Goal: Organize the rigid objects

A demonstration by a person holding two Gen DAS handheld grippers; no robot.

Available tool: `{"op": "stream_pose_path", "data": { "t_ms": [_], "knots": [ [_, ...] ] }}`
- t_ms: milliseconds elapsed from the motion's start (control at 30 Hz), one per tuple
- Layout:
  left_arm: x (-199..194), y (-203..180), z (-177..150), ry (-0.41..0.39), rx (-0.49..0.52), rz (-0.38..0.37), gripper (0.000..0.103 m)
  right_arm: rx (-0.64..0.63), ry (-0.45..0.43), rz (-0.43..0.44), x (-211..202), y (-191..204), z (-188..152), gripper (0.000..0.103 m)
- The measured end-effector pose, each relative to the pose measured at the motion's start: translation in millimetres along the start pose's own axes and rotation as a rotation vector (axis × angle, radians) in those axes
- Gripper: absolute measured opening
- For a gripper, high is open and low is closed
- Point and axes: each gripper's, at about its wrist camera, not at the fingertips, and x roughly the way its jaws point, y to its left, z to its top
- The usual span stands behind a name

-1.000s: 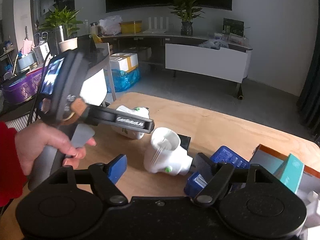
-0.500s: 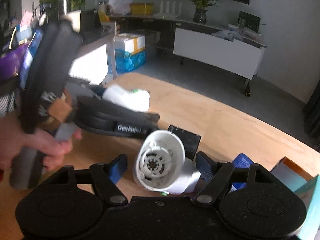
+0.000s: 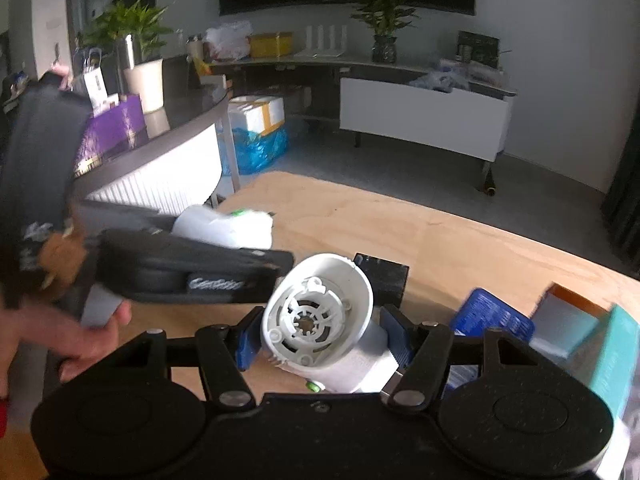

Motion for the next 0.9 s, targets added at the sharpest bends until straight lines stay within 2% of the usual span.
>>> {"op": "stream_pose_path", "data": {
  "t_ms": [433,900],
  "knots": [
    [-79,-19,-22,-0.027,-0.057,0.02,0.064,0.076,-0.051,-0.068,-82,8,-20,0.075],
    [-119,-36,-44,-0.041,-0.087,0.01,0.064,0.102,-0.1,-0.104,-142,20,-42,0.075]
  ]
}}
